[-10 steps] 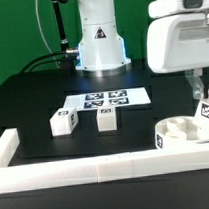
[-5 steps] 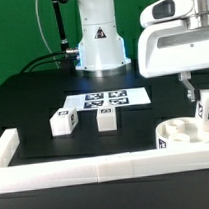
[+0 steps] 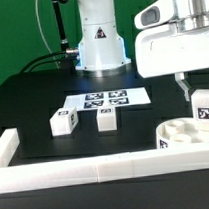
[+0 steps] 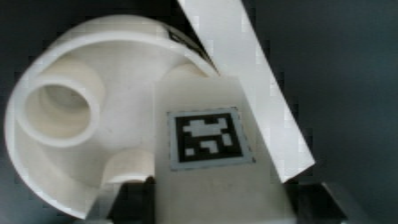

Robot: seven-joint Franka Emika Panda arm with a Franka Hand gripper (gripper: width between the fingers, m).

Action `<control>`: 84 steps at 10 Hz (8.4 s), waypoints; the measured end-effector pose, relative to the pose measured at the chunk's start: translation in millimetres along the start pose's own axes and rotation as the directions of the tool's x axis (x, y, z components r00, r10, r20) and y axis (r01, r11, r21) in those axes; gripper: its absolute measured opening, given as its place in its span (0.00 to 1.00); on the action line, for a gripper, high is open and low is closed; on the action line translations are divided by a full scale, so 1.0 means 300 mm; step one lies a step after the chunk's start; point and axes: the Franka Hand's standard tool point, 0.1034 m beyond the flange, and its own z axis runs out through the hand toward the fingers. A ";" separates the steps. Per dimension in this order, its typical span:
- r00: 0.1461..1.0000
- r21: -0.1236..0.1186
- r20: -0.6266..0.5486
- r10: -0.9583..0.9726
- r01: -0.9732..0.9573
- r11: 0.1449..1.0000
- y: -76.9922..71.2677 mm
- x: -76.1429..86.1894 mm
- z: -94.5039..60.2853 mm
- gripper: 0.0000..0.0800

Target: Assemble stool

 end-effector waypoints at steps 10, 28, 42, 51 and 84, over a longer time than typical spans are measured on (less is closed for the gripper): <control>0.593 0.015 0.071 0.802 -0.805 0.594 0.002 0.000 -0.004 0.45; 0.939 0.056 0.069 -0.338 0.334 0.941 -0.011 0.050 -0.132 0.81; -0.165 0.077 0.102 -0.981 0.985 -0.158 -0.020 0.088 -0.060 0.81; -0.434 0.105 0.123 -0.893 0.900 -0.423 -0.001 0.071 -0.028 0.81; 0.937 -0.096 0.055 0.344 -0.338 0.936 -0.022 0.015 0.025 0.43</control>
Offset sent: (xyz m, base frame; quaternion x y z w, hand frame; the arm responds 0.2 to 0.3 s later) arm -0.0033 0.0063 -0.0062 0.0109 -0.0089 0.2881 0.9575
